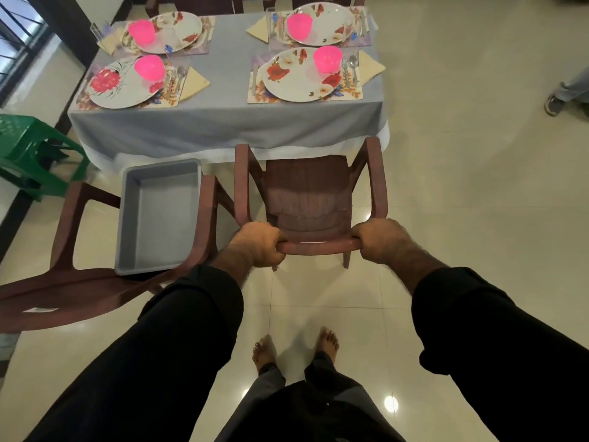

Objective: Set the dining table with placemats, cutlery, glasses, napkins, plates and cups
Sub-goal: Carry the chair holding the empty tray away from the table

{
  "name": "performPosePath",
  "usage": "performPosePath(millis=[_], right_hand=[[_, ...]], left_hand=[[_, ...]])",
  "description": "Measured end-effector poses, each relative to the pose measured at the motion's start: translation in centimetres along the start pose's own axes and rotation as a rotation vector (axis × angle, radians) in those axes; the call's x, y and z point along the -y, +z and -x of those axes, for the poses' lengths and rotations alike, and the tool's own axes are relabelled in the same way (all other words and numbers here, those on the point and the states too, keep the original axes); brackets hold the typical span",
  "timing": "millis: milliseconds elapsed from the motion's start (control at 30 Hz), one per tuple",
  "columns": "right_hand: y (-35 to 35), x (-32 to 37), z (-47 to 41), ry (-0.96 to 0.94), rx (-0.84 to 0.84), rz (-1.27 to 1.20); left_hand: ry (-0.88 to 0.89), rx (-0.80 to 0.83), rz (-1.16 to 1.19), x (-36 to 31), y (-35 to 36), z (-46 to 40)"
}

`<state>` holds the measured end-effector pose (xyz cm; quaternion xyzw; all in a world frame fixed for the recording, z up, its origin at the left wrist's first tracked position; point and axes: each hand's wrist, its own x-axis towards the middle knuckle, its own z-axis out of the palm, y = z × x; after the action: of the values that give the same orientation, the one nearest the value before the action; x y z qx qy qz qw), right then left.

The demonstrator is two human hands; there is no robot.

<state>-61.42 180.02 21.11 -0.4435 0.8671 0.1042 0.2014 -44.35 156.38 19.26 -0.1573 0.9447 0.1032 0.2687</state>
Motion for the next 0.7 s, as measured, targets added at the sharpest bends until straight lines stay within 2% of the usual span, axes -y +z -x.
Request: performPosePath(millis=[200, 367, 433, 567, 700], right_hand=[[-0.2, 0.1, 0.0, 0.007, 0.028, 0.016], [-2.2, 1.2, -0.1, -0.076, 0.232, -0.047], [-3.3, 2.8, 0.1, -0.108, 0.248, -0.092], [-5.3, 8.8, 0.3, -0.193, 0.133, -0.128], [-5.4, 17.1, 0.3, -0.357, -0.057, -0.099]], left_hand=[[0.004, 0.004, -0.008, -0.3, -0.6, 0.6], [0.009, -0.072, 0.047, 0.6, -1.0, 4.1], [-0.021, -0.119, 0.075, 2.4, -0.9, 6.7], [-0.149, -0.120, 0.109, 8.1, 0.1, 12.7], [-0.193, -0.174, 0.097, 14.0, 2.0, 19.7]])
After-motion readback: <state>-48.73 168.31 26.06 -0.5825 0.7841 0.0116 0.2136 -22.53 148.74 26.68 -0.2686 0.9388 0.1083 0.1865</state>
